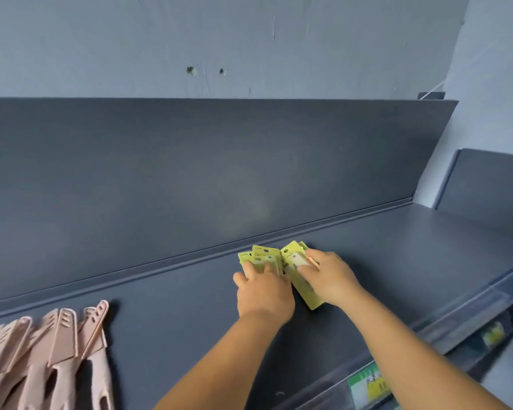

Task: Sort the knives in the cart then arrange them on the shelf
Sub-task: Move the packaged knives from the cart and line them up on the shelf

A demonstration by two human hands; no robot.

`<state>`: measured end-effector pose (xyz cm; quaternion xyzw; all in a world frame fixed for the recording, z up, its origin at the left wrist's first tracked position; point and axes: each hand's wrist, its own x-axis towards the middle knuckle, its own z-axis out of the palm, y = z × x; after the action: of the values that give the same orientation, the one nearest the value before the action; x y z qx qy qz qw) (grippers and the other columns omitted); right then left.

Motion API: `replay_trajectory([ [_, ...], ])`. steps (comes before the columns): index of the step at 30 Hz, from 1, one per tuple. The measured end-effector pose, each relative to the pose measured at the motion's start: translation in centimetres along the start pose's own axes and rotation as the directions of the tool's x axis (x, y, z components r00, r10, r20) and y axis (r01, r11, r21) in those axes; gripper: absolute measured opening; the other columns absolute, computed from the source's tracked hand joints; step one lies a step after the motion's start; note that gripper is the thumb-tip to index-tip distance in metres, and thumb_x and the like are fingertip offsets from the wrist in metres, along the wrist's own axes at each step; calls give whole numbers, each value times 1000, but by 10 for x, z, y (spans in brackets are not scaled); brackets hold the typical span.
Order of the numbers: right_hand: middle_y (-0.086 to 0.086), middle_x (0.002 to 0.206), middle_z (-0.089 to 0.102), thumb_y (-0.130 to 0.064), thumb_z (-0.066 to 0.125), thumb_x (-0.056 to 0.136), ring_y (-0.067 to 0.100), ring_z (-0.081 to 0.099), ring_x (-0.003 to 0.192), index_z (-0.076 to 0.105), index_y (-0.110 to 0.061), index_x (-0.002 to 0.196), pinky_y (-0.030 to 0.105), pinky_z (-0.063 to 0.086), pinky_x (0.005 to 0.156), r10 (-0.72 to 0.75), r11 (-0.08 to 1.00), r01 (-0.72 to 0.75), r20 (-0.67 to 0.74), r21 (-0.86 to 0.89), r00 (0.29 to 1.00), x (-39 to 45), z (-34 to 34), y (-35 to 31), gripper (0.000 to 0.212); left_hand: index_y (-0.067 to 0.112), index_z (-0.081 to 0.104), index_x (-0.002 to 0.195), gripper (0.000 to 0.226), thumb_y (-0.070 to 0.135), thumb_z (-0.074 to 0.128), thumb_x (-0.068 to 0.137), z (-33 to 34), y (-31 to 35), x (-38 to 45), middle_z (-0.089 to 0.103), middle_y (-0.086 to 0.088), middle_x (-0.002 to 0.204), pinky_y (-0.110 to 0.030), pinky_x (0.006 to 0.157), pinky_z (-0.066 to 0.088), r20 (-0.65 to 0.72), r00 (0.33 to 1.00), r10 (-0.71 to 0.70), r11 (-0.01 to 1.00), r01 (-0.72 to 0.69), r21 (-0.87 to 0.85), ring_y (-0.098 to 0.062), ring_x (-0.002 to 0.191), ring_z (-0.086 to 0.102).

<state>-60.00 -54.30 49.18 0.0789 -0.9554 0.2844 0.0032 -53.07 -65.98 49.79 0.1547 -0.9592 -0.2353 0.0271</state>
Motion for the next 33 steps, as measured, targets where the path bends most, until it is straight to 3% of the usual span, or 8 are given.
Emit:
replay_trajectory([
  [2, 2, 147, 37, -44, 36, 98, 28, 36, 130, 39, -28, 141, 38, 38, 102, -14, 992, 20, 48, -121, 999, 4, 5, 1, 47, 6, 35, 140, 52, 39, 26, 101, 1, 1, 0, 27, -13, 143, -38, 109, 27, -5, 998, 56, 987, -55, 152, -33, 134, 21],
  [7, -3, 156, 24, -41, 19, 101, 24, 26, 140, 19, -30, 151, 41, 28, 110, -1, 972, 30, 122, -232, 993, 4, 13, -5, 51, -9, 1, 147, 68, 33, 27, 101, 9, 0, 4, 15, -23, 152, -40, 114, 24, 117, 993, 10, 989, -28, 147, -37, 139, 19],
  [12, -4, 159, 15, -41, 18, 102, 20, 18, 145, 11, -26, 153, 41, 22, 113, 21, 981, -2, 94, -195, 995, -12, 7, -15, 54, -4, 1, 149, 69, 41, 25, 101, 6, -10, 3, 14, -20, 154, -40, 115, 20, 90, 995, 46, 991, -57, 122, -35, 141, 15],
  [18, -3, 160, 10, -42, 22, 102, 18, 9, 147, 7, -27, 153, 42, 17, 115, 16, 976, -32, -80, -215, 997, -69, -13, -21, 55, 7, 17, 147, 61, 33, 39, 96, -3, -19, -23, 22, -11, 154, -40, 116, 21, -40, 951, 307, 940, -297, 166, -30, 144, 13],
  [25, -5, 160, 10, -45, 24, 101, 16, 6, 147, 8, -27, 153, 39, 9, 117, 172, 959, -224, -276, -172, 946, -181, -16, -20, 57, 12, 25, 147, 59, 42, 39, 97, -6, -19, -93, 32, -9, 149, -39, 116, 20, 37, 809, 586, 798, -585, 143, -29, 143, 19],
  [30, -1, 159, 14, -44, 26, 101, 17, 10, 146, 12, -23, 152, 37, 12, 118, 335, 913, -390, -326, -120, 884, -267, 2, -2, 57, 16, 29, 145, 55, 40, 42, 97, 10, -25, -151, 36, -6, 147, -34, 114, 23, 104, 661, 743, 660, -749, 45, -24, 140, 25],
  [33, -2, 158, 16, -43, 28, 101, 17, 12, 146, 14, -24, 152, 37, 12, 118, 442, 869, -489, -336, -69, 832, -316, 17, 12, 57, 17, 22, 148, 58, 38, 41, 98, 28, -32, -188, 29, -3, 150, -32, 115, 18, 164, 561, 811, 564, -825, 34, -21, 142, 20],
])
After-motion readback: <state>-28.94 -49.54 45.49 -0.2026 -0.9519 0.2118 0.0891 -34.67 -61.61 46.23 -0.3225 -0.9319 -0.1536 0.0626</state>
